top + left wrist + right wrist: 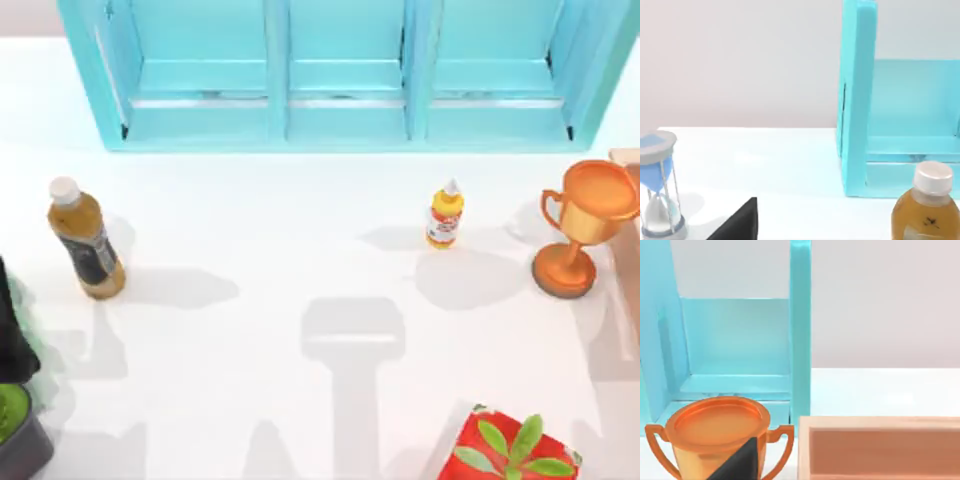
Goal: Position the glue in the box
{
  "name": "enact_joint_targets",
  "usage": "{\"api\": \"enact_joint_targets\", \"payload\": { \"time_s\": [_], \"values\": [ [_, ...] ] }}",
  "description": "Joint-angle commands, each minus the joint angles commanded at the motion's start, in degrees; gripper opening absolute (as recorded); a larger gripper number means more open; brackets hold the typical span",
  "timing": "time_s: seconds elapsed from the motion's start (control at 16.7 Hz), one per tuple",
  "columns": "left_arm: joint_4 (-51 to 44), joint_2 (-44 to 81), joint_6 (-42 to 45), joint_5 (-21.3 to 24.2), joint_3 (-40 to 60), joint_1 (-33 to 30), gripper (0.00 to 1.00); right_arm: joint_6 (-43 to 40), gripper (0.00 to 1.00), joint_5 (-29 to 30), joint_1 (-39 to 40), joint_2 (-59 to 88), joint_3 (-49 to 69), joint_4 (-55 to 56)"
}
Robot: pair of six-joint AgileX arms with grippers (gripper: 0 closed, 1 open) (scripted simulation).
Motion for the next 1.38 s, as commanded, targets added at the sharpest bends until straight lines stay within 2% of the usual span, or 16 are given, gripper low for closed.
{"api": "enact_joint_targets", "payload": {
  "time_s": [0.18, 0.36, 0.72, 1.02, 1.38],
  "values": [
    [0.00, 0.00, 0.00, 0.00, 0.00, 0.00, 1.00, 0.32, 1.00, 0.07, 0.43, 0.57, 0.34, 0.22],
    [0.00, 0.00, 0.00, 0.00, 0.00, 0.00, 1.00, 3.12, 1.00, 0.72, 4.23, 5.86, 3.25, 2.30],
    [0.00, 0.00, 0.00, 0.00, 0.00, 0.00, 1.00, 13.34, 1.00, 5.08, 18.85, 31.49, 13.95, 11.28],
    [0.00, 0.00, 0.00, 0.00, 0.00, 0.00, 1.00, 20.90, 1.00, 13.54, 32.32, 61.35, 23.42, 21.48],
    [0.00, 0.00, 0.00, 0.00, 0.00, 0.00, 1.00, 24.35, 1.00, 28.48, 43.44, 90.18, 31.09, 33.33]
  ]
}}
